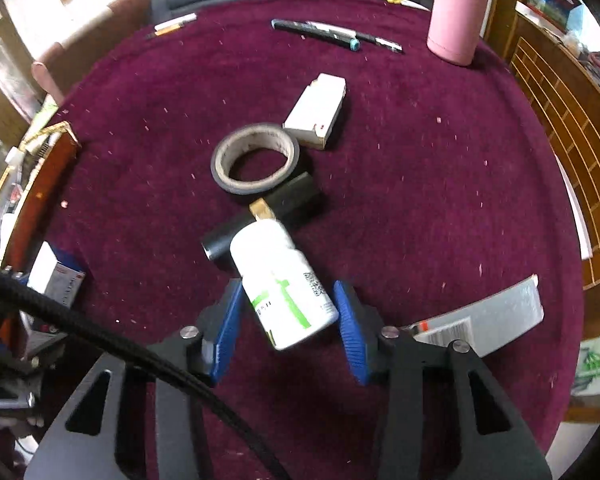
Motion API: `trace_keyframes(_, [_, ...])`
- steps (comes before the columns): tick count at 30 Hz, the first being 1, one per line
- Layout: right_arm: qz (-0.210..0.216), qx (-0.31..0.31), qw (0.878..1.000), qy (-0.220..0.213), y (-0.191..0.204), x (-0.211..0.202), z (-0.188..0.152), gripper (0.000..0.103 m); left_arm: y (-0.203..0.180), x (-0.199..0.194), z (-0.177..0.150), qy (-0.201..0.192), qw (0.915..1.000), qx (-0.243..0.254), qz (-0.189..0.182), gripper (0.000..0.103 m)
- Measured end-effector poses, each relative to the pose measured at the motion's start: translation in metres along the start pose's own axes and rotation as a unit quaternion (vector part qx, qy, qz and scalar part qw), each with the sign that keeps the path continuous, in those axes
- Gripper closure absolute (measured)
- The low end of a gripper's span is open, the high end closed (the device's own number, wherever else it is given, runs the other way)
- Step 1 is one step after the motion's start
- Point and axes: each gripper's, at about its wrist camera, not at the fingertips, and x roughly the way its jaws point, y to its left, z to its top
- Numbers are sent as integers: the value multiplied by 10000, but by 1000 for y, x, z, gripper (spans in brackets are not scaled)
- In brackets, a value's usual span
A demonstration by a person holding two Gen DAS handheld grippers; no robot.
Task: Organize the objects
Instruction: 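Grasp the white pill bottle with the right tool while the left tool holds the box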
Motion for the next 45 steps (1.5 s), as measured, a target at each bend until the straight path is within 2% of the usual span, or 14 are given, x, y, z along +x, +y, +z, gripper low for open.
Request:
trace_keyframes(2, [-35, 29, 10000, -17, 7, -3, -6, 63, -9, 5, 1, 94, 9995, 225, 190, 17])
trace_keyframes(4, [144, 104, 9998, -29, 11, -6, -13, 63, -25, 15, 0, 307, 9966, 635, 431, 1])
trace_keyframes(9, [170, 148, 9997, -103, 27, -9, -23, 63, -23, 14, 1, 264, 9977, 566, 262, 3])
trace_keyframes(11, [253, 464, 9986, -81, 20, -8, -18, 63, -17, 9, 1, 132, 9990, 385, 198, 19])
trace_keyframes(13, [375, 905, 9952, -70, 10, -6, -12, 63, -5, 1, 0, -27, 9999, 109, -6, 64])
trace_keyframes(14, [488, 1108, 9926, -64, 5, -5, -10, 61, 0, -2, 0, -28, 9999, 7, -104, 71])
trace_keyframes(17, [1032, 2067, 9729, -48, -16, -4, -10, 50, 14, -8, -5, -25, 9986, -367, -390, 72])
trace_keyframes(20, [1233, 2725, 9542, 6, -27, -2, -8, 50, 10, -10, -8, -53, 9989, -337, -334, 72])
trace_keyframes(27, [1162, 3567, 9269, -120, -43, 1, -1, 50, 10, -10, -11, -141, 9984, -408, -357, 70])
trace_keyframes(29, [1046, 3465, 9321, -130, -42, 4, 5, 49, 12, -11, -12, -141, 9982, -398, -417, 67])
trace_keyframes(34, [184, 2309, 9728, -60, -9, -1, 15, 57, 9, -11, -11, -126, 9988, -296, -380, 65])
trace_keyframes(37, [114, 2201, 9754, -41, -8, -6, 8, 66, 12, -12, -12, -148, 9981, -365, -479, 67])
trace_keyframes(39, [209, 2209, 9750, -94, -9, -9, 1, 67, 20, -17, -15, -259, 9946, -547, -840, 72])
trace_keyframes(45, [1148, 2408, 9635, -207, -7, -20, -24, 69, 25, -62, -32, -835, 9862, -651, -1269, 72])
